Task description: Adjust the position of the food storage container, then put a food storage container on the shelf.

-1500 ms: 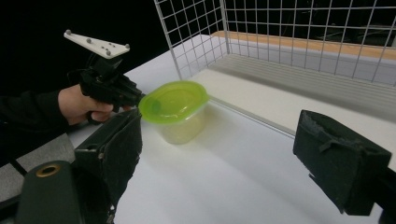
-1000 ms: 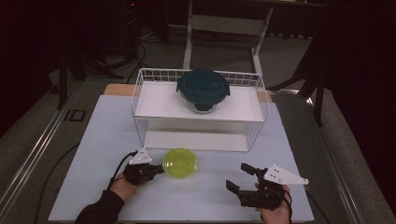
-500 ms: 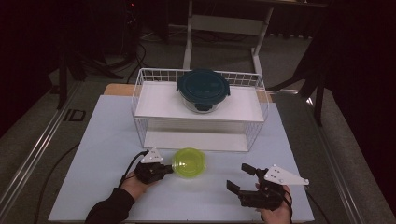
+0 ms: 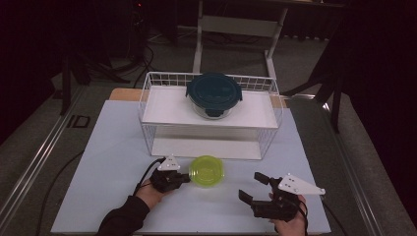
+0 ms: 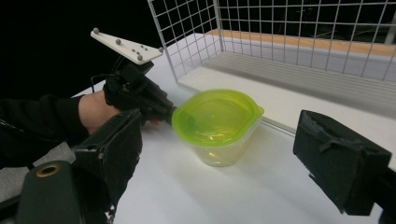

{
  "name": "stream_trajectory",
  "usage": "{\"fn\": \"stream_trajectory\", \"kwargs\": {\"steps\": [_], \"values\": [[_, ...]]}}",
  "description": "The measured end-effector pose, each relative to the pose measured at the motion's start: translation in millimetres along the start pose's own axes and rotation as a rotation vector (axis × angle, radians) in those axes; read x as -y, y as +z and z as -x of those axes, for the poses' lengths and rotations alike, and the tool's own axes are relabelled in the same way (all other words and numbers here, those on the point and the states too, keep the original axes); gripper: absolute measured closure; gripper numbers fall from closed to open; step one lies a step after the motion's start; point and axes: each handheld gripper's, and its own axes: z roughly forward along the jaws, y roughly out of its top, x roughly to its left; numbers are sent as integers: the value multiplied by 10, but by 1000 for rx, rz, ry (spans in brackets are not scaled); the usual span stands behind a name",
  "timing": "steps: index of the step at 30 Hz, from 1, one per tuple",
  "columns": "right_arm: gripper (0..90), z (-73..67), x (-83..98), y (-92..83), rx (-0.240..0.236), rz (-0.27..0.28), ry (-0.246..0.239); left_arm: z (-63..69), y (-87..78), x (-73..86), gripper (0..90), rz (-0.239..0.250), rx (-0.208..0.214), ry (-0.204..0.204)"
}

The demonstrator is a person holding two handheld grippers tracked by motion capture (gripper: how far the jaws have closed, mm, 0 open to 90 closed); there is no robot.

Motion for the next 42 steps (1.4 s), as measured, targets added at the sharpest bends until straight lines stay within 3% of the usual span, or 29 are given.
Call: {"fn": "stream_trajectory", "kwargs": {"steps": [7, 10, 11, 13, 15, 18, 19, 24, 25, 27, 31, 37, 42], "values": [[151, -1, -2, -2, 1, -1, -1, -35, -97, 1, 900, 14, -10, -15], [151, -10, -2, -1, 4, -5, -6, -84, -323, 55, 900, 39, -22, -34], [151, -10, -2, -1, 4, -5, -6, -84, -323, 55, 877, 39, -22, -34], [151, -12, 1, 5, 5, -9, -7, -83, -473, 85, 860, 69, -14, -21], [186, -16, 1, 15, 8, -5, -28, -86, -567, 87, 782, 83, -2, -43], [188, -19, -1, 48, -19, -11, -45, -66, -674, 81, 657, 106, -12, -43], [189, -27, 0, 62, -30, -14, -48, -47, -775, 66, 619, 133, -11, -41], [188, -46, 10, 121, -39, -32, -54, -2, -960, 17, 411, 207, 7, -45], [188, -42, 15, 134, -39, -34, -52, -5, -992, 10, 341, 227, 42, -49], [185, -20, 29, 170, -35, -35, -38, -6, -1014, -11, 173, 239, 61, -67], [187, -2, 31, 245, -18, -46, -56, -4, -992, -71, 24, 228, 72, -86], [168, 60, 6, 456, -23, -72, -103, 64, -820, -216, 17, 205, 96, -88], [150, 130, -23, 638, -26, -109, -56, 76, -682, -325, 17, 199, 101, -121]]}}
